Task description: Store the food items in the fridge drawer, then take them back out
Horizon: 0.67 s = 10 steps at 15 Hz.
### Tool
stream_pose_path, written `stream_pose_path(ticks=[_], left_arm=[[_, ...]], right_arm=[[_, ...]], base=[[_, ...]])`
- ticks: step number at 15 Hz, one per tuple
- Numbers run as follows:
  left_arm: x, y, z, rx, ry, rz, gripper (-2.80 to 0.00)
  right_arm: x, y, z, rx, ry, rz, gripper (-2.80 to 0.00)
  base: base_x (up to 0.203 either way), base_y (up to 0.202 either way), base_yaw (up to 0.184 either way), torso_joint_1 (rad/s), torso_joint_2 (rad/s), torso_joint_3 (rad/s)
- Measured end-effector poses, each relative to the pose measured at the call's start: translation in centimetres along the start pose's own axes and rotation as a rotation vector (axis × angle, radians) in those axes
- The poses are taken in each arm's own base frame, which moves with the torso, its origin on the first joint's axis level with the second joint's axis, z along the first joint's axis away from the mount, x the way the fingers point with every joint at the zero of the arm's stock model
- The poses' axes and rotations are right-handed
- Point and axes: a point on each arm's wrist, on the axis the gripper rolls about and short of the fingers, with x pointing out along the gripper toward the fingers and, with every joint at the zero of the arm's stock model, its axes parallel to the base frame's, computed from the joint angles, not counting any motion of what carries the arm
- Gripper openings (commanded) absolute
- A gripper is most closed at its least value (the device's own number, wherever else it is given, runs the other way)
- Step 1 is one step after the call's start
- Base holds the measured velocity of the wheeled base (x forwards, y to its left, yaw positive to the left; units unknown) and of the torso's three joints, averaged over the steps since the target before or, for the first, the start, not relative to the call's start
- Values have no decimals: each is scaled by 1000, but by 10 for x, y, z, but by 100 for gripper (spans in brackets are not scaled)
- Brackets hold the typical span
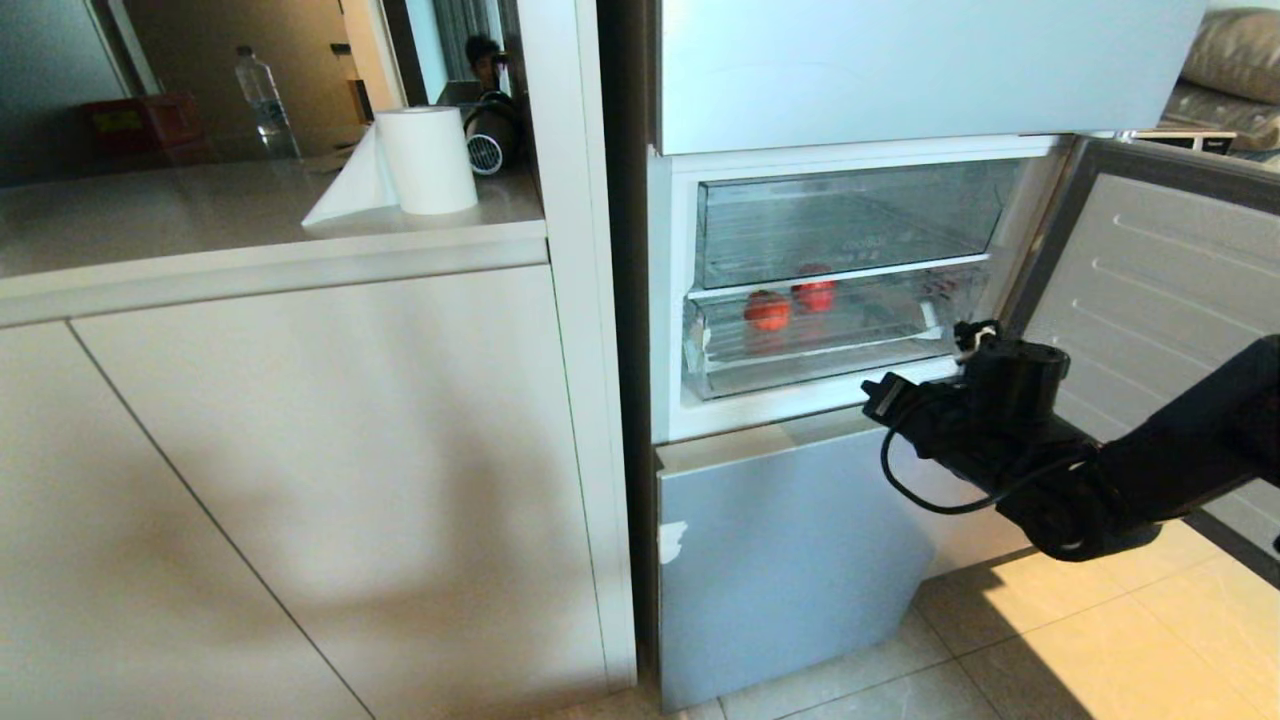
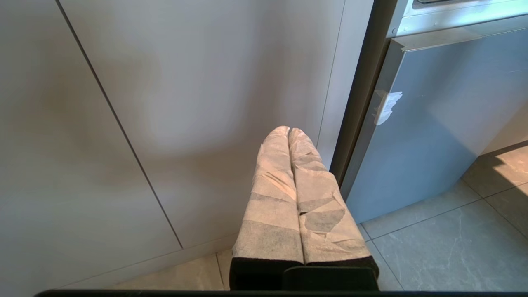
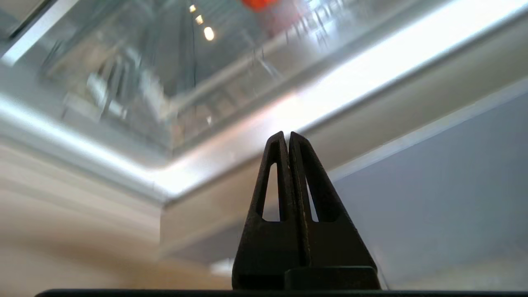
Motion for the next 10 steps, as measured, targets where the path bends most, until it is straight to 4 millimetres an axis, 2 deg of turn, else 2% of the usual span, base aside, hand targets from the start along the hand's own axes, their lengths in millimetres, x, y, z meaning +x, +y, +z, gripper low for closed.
stream_pose_path(ticks=[2, 4, 7, 10], left_arm=[[0, 0, 0, 0, 0, 0, -280], [0, 0, 0, 0, 0, 0, -280], [0, 0, 0, 0, 0, 0, -280], [0, 0, 0, 0, 0, 0, -280]], right_arm=[[-27, 4, 4, -13, 16, -5, -280], [-65, 12, 12, -60, 15, 4, -280], [-135, 24, 31, -170, -37, 31, -280], [-209, 28, 38, -266, -78, 25, -280]], base=[[0, 0, 0, 0, 0, 0], [0, 0, 0, 0, 0, 0], [0, 0, 0, 0, 0, 0], [0, 0, 0, 0, 0, 0]])
